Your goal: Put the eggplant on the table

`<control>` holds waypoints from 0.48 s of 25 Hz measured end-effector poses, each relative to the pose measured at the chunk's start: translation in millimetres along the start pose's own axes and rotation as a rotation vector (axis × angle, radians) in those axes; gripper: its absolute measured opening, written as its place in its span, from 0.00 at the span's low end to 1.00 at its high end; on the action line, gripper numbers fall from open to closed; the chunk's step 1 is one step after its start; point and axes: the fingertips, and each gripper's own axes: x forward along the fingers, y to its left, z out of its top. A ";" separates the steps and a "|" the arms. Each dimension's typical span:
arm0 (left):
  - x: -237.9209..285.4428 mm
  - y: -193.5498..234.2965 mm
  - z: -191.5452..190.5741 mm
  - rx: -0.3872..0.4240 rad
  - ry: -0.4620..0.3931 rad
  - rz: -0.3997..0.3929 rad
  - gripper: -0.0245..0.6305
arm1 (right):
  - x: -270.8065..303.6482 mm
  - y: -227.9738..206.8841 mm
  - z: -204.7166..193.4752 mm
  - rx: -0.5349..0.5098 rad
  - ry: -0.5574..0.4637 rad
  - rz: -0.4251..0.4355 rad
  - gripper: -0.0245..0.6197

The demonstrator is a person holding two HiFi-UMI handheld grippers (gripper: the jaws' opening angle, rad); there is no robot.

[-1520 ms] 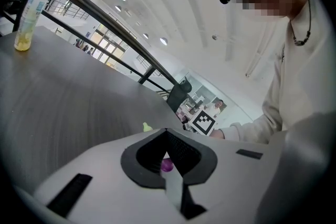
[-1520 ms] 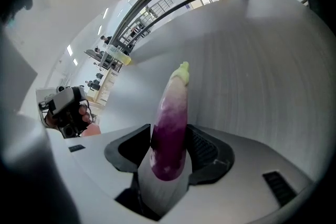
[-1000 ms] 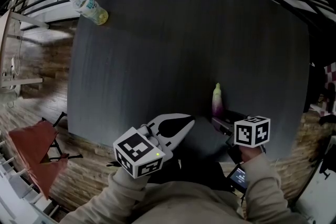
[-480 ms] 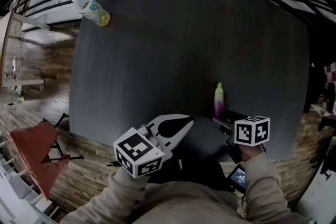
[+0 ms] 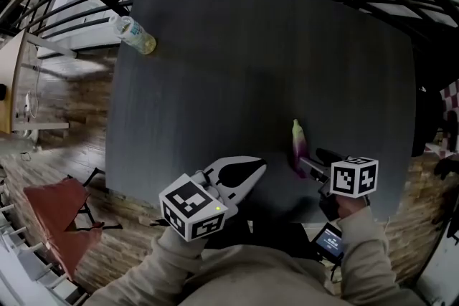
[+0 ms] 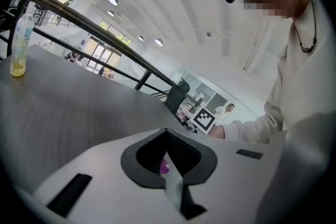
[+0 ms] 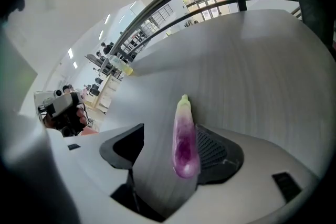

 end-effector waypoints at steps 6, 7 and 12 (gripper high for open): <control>-6.7 -29.4 34.5 0.088 -0.011 -0.013 0.04 | -45.1 22.6 26.5 -0.036 -0.114 0.057 0.50; -7.6 -31.7 43.5 0.103 -0.022 -0.013 0.04 | -53.4 26.3 34.2 -0.047 -0.137 0.072 0.50; -19.3 -51.4 64.4 0.143 -0.044 -0.021 0.04 | -93.6 42.3 48.7 -0.078 -0.221 0.125 0.46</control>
